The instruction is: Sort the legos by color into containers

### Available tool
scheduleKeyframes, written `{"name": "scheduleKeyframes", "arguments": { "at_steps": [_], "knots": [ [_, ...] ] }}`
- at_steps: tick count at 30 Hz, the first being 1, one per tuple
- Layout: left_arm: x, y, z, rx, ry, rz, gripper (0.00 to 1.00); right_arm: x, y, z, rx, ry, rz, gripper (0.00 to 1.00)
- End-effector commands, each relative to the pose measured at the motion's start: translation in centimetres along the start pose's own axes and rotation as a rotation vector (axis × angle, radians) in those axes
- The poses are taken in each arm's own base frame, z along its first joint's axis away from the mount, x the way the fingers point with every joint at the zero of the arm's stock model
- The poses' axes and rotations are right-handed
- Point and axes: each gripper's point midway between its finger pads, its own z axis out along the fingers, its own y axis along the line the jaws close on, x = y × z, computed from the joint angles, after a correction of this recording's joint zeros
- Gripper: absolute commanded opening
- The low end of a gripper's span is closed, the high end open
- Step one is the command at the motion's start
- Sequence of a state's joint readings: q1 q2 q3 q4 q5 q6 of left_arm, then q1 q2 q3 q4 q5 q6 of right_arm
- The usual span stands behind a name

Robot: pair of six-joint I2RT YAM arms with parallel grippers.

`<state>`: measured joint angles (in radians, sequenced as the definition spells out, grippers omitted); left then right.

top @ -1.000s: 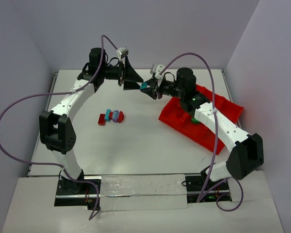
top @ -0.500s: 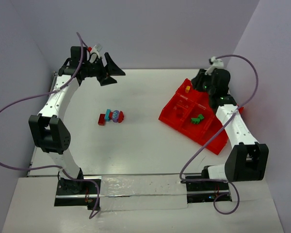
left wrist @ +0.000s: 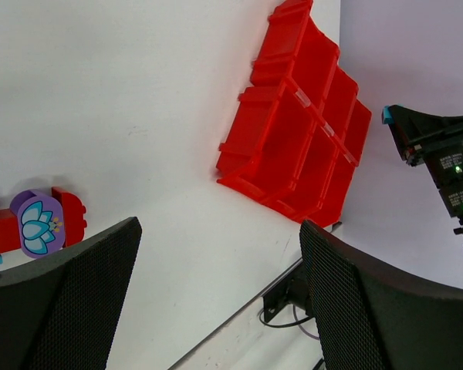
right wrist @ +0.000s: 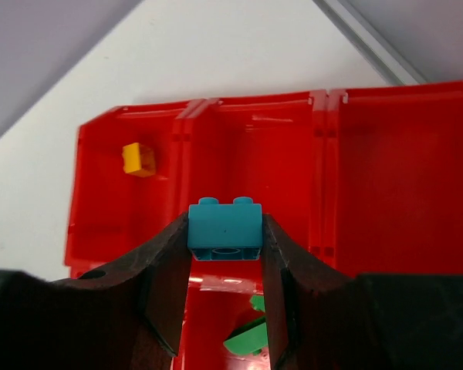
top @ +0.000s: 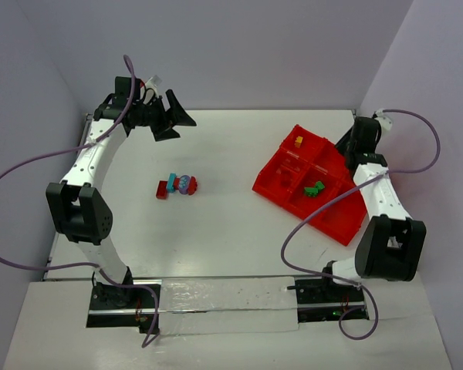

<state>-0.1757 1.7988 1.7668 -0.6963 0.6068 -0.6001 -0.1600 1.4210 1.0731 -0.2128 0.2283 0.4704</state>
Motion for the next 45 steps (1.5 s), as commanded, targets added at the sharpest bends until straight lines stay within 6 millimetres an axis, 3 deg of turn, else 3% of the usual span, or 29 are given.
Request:
{"name": "scheduleKeyframes", "arguments": {
  "at_steps": [1, 2, 4, 6, 8, 11, 20, 26, 34, 36, 41, 43, 45],
  "knots": [
    [-0.3, -1.8, -1.8, 0.022, -0.037, 0.056, 0.91, -0.2, -0.6, 1.5, 0.062, 0.004, 0.018, 0.13],
    [-0.3, -1.8, -1.8, 0.023, -0.036, 0.057, 0.91, 0.3, -0.5, 2.2, 0.062, 0.023, 0.017, 0.19],
    [-0.2, -1.8, -1.8, 0.022, -0.034, 0.057, 0.91, 0.8, -0.5, 2.9, 0.067, 0.041, 0.018, 0.44],
    [-0.2, -1.8, -1.9, 0.023, -0.032, 0.057, 0.91, 1.0, -0.3, 3.3, 0.060, 0.046, 0.024, 0.54],
    [-0.1, -1.7, -1.9, 0.021, -0.031, 0.060, 0.91, 1.0, 0.0, 3.6, 0.048, 0.047, 0.028, 0.71],
    [0.0, -1.6, -1.9, 0.014, -0.030, 0.060, 0.91, 0.4, 0.8, 3.5, 0.018, 0.042, 0.027, 0.82],
    [0.1, -0.8, -2.0, -0.023, -0.041, 0.059, 0.90, -3.4, 3.7, 1.1, -0.063, -0.029, -0.031, 0.84],
    [0.3, -1.2, -2.5, -0.014, -0.047, 0.063, 0.90, -1.4, 1.6, 2.7, 0.037, 0.006, -0.055, 0.82],
    [0.9, -0.9, -2.6, -0.018, -0.031, 0.069, 0.90, 0.9, 0.8, 3.9, 0.064, 0.066, -0.062, 0.75],
    [0.9, -0.9, -2.6, -0.020, -0.033, 0.070, 0.90, 0.5, 1.4, 3.4, 0.034, 0.060, -0.058, 0.75],
    [0.8, -0.2, -2.6, -0.059, -0.043, 0.063, 0.90, -1.0, 5.3, 1.1, -0.134, 0.048, -0.066, 0.75],
    [0.5, 1.1, -2.5, -0.124, -0.062, 0.050, 0.89, -1.5, 8.7, -1.2, -0.238, 0.031, -0.109, 0.75],
    [0.2, 2.5, -2.4, -0.194, -0.082, 0.037, 0.89, -0.7, 11.7, -3.1, -0.314, 0.035, -0.163, 0.75]
  ]
}}
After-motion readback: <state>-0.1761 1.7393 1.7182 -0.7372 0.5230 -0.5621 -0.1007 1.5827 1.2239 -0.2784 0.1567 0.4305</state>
